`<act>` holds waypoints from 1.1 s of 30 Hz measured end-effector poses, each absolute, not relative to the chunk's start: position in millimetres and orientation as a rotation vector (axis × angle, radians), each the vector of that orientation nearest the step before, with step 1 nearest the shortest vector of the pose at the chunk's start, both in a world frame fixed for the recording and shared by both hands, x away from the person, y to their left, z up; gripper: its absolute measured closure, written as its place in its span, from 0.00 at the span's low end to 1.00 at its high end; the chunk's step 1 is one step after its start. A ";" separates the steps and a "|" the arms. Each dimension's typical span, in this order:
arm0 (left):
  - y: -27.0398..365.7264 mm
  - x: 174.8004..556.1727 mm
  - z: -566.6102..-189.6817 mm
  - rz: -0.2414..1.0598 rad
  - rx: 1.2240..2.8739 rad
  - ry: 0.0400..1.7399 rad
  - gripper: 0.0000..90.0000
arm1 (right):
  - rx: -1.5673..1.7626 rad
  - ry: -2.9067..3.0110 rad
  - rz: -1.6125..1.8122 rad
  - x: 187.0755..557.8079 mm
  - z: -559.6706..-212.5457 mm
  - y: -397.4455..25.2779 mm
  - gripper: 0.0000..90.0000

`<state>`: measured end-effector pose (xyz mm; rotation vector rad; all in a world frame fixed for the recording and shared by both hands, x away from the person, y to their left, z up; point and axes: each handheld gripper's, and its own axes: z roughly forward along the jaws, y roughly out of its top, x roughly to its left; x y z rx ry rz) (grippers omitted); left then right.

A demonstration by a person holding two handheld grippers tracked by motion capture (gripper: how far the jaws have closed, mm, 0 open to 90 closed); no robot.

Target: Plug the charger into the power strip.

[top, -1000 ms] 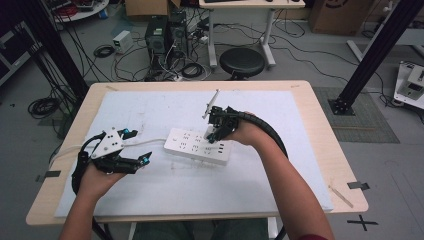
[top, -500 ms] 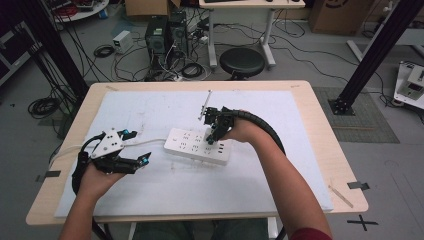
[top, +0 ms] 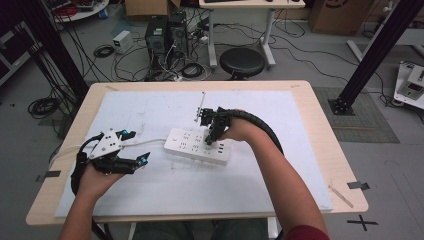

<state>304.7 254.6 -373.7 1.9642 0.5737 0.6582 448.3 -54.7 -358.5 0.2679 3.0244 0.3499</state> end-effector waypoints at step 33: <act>245.9 310.0 -372.5 0.654 1.987 0.570 0.21 | 0.351 3.034 0.338 453.4 -365.4 -52.0 0.48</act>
